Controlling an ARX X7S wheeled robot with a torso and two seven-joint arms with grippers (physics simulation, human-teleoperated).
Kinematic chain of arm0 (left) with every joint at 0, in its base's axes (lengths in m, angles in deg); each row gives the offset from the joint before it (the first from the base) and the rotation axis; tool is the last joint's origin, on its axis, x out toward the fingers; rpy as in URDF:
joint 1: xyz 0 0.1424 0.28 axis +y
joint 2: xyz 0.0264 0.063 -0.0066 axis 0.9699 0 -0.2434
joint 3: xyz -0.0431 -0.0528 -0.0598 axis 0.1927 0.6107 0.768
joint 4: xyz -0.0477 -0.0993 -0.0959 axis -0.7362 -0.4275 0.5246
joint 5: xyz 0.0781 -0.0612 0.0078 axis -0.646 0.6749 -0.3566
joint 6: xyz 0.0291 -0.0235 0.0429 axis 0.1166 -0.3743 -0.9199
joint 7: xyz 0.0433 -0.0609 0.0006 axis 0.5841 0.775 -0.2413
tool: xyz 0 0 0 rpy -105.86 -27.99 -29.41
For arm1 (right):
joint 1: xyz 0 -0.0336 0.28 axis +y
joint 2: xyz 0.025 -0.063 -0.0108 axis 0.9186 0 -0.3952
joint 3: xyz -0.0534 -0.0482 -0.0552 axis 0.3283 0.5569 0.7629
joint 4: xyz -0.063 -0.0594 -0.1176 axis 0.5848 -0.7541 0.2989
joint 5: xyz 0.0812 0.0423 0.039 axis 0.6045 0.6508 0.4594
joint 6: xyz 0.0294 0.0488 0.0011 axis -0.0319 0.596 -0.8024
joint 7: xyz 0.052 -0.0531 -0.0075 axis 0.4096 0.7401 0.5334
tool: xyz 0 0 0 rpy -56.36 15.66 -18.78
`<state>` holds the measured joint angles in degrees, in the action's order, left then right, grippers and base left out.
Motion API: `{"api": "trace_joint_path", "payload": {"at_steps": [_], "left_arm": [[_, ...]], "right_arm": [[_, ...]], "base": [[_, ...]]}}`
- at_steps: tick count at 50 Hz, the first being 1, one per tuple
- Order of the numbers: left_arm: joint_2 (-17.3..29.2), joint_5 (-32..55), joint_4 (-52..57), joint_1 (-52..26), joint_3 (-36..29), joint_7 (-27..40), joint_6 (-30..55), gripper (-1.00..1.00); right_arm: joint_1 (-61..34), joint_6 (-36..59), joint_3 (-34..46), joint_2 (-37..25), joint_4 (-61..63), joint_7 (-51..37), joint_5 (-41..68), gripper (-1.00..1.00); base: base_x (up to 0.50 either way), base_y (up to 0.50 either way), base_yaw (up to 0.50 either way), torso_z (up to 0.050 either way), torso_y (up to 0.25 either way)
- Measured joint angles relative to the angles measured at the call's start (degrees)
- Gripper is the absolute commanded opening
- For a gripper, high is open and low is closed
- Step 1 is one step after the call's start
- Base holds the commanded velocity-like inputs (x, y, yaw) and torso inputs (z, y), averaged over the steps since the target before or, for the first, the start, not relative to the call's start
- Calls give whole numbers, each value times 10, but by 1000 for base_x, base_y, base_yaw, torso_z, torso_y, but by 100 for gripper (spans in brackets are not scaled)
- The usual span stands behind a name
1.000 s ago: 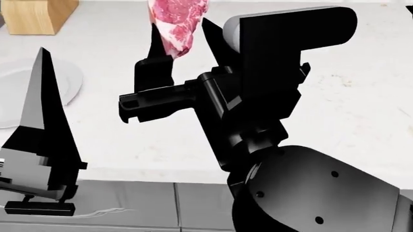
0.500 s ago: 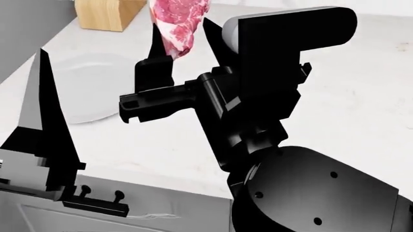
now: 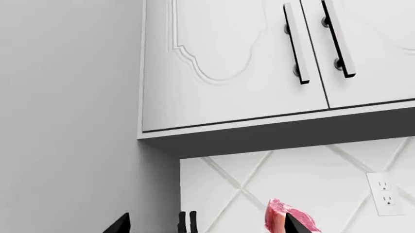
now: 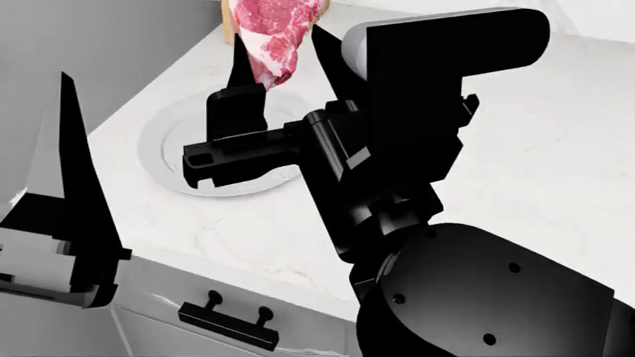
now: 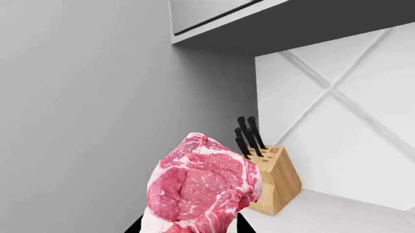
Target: Pick the steak from the top rack in the oven and place it on the plate on the counter.
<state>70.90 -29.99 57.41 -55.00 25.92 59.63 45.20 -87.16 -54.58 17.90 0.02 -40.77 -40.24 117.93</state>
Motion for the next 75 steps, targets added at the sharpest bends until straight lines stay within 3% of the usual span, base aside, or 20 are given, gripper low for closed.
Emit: {"api": "trace_joint_path", "payload": {"at_steps": [20, 38, 60, 75], "left_arm": [[4, -1, -2, 1, -6, 4, -8, 100], [5, -1, -4, -1, -13, 7, -12, 100], [9, 3, -4, -4, -18, 11, -16, 100], [11, 3, -5, -5, -22, 15, -20, 100]], "right_arm": [[4, -5, -2, -1, 0, -3, -6, -100], [3, 2, 2, -1, 0, -7, -3, -100], [4, -5, -2, 0, 4, -6, -6, -100], [6, -4, -2, -1, 2, -6, -5, -100]], "base": [[13, 4, 75, 0, 1], [425, 151, -14, 0, 1], [0, 0, 0, 1, 1], [263, 12, 0, 0, 1]]}}
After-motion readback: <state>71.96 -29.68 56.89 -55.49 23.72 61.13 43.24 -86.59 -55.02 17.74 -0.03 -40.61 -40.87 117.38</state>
